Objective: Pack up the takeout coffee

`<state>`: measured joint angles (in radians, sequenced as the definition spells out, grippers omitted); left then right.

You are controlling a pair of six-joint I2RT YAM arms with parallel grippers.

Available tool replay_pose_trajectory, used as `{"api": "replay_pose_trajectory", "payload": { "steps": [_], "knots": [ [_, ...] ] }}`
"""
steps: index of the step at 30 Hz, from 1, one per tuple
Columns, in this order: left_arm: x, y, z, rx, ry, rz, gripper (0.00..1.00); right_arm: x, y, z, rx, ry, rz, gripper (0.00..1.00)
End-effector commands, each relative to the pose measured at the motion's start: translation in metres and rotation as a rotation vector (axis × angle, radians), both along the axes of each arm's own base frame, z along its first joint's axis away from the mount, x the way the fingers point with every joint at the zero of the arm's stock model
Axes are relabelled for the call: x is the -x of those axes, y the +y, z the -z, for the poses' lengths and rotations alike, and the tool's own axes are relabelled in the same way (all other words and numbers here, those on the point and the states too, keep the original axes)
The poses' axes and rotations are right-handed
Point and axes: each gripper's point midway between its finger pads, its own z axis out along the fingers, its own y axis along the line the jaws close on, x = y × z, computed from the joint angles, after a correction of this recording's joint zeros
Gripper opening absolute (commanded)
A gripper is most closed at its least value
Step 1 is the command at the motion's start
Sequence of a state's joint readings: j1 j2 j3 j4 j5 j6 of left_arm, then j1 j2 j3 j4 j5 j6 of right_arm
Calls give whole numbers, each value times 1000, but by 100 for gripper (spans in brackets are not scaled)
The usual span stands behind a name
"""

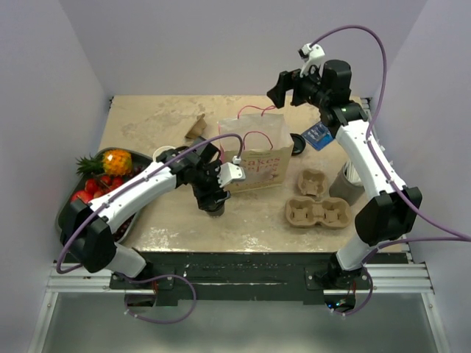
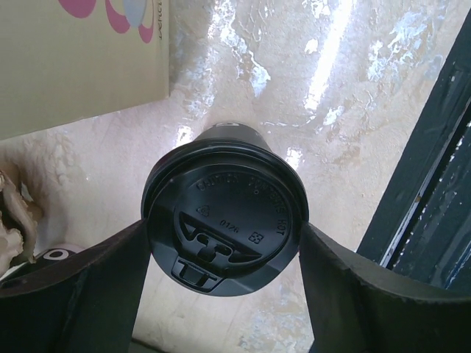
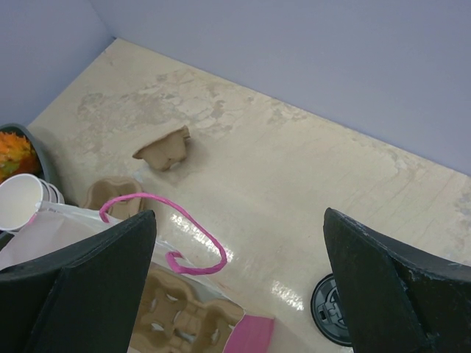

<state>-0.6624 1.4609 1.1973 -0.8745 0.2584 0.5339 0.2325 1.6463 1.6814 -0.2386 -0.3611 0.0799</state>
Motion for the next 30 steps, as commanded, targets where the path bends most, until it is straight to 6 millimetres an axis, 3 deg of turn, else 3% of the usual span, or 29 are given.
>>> {"api": "replay_pose_trajectory", "payload": {
  "steps": [1, 10, 14, 16, 20, 22, 23, 24, 26, 27, 30],
  "knots": [
    [2, 1, 3, 20, -2, -32, 69, 9, 2, -21, -32, -50, -18, 99],
    [4, 1, 7, 41, -31, -5, 71, 12, 1, -25, -33, -60, -20, 99],
    [5, 1, 7, 50, -45, 19, 59, 16, 5, -30, -51, -62, -48, 99],
    [9, -2, 2, 71, -41, 46, 53, 25, 18, -35, -50, -78, -147, 99],
    [14, -6, -27, 142, -107, 110, 46, 37, 36, -45, -33, -96, -312, 99],
    [17, -9, -35, 167, -114, 133, 45, 39, 42, -30, -1, -73, -399, 98],
    [18, -9, -37, 172, -110, 134, 43, 39, 44, -40, 26, -110, -427, 98],
    [20, -11, -38, 180, -101, 134, 42, 34, 46, -17, 33, -27, -450, 97],
    [21, -11, -39, 185, -92, 128, 40, 37, 53, -24, 49, -48, -523, 95],
    [22, -10, -39, 184, -92, 127, 40, 36, 53, -12, 54, -4, -541, 95],
    [22, -10, -40, 192, -101, 121, 40, 31, 52, -6, 89, -6, -538, 95]
  ]
}}
